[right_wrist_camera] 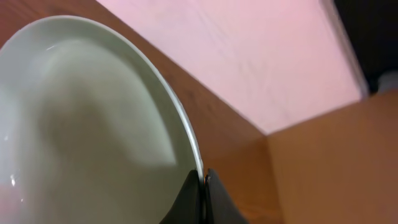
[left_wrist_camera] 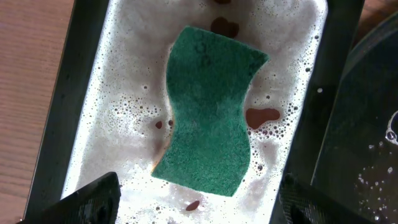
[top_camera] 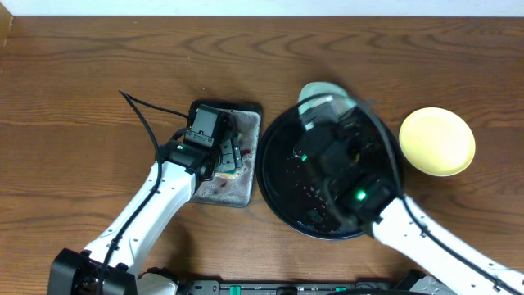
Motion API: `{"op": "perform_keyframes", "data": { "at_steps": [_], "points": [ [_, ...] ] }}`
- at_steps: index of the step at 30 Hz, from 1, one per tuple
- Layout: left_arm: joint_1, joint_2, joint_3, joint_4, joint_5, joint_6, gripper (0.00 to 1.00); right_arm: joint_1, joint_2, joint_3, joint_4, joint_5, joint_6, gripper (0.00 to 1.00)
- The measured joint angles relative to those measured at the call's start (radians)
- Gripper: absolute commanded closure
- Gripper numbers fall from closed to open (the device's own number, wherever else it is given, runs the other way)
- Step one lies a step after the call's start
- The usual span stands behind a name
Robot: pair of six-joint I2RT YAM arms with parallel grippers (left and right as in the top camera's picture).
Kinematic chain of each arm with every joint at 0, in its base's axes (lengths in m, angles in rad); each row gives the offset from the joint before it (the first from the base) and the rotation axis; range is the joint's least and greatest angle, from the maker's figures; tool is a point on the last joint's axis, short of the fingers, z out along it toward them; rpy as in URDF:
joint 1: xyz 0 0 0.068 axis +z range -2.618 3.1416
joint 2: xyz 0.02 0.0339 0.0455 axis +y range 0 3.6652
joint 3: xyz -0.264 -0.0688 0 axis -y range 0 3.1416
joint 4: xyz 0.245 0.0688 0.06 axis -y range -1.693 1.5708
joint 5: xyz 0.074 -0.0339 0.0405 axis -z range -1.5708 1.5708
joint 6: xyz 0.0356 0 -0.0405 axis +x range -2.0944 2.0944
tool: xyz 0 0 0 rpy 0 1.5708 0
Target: Clean dirty plates on tray and stack at the side
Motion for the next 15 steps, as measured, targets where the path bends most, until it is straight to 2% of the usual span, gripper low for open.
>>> {"op": "perform_keyframes", "data": {
  "at_steps": [4,10,15],
  "points": [
    [0.0,0.0,0.0,0.0,0.0,0.0,0.18,0.062,0.0,0.0,0.037,0.094,-0.047,0.99],
    [0.0,0.0,0.0,0.0,0.0,0.0,0.18,0.06,0.0,0.0,0.055,0.194,-0.071,0.99],
    [0.0,0.0,0.0,0.0,0.0,0.0,0.18,0.035,0.0,0.0,0.038,0.192,0.002,0.99]
  ]
}}
